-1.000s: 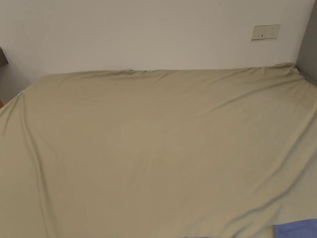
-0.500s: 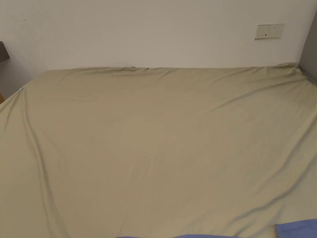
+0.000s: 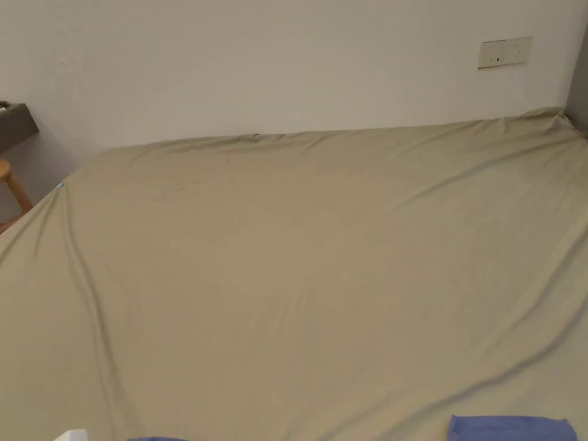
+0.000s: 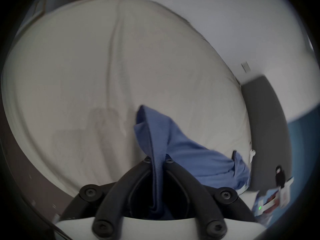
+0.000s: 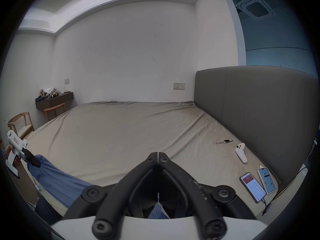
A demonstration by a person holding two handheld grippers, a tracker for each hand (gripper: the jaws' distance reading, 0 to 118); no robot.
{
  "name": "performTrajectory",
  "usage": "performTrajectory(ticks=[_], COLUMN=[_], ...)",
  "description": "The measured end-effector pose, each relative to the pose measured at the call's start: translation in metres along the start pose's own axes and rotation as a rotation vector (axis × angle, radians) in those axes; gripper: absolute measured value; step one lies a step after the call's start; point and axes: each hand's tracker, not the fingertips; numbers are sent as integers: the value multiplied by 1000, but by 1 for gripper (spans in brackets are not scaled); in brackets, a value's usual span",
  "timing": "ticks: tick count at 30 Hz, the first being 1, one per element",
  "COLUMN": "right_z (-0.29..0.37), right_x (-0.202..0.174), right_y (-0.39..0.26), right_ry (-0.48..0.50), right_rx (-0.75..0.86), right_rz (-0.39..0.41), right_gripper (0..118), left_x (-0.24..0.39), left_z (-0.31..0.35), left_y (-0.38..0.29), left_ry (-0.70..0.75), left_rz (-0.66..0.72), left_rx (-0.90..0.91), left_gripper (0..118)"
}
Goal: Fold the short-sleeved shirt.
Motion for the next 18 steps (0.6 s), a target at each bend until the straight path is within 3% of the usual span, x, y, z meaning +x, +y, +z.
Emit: performTrajectory(ticks=[5,10,16,17,18], right_z=[5,17,36,38,41], right_x=[6,20,43,45,48], right_y=[-6,-12,-16,-17,-18], right_ry=[19,13,-40,-49,-61], right_rx=[10,26,41,44,47], right_rz=[-19,-59,-84,-85,-86], right_gripper=[2,2,2,2,2], left_x=[62,144,218,220,219], left_z=[-13,-66,-147,-154,-155], left_y=[-1,-26,-72,-76,-76], left_ry=[-123,-116,53,91,75], left_rz=[-158,-316,-443,-462,-455], left_rx=[-36,-122,-187,-183,-177], left_gripper=[4,4,5,10,29])
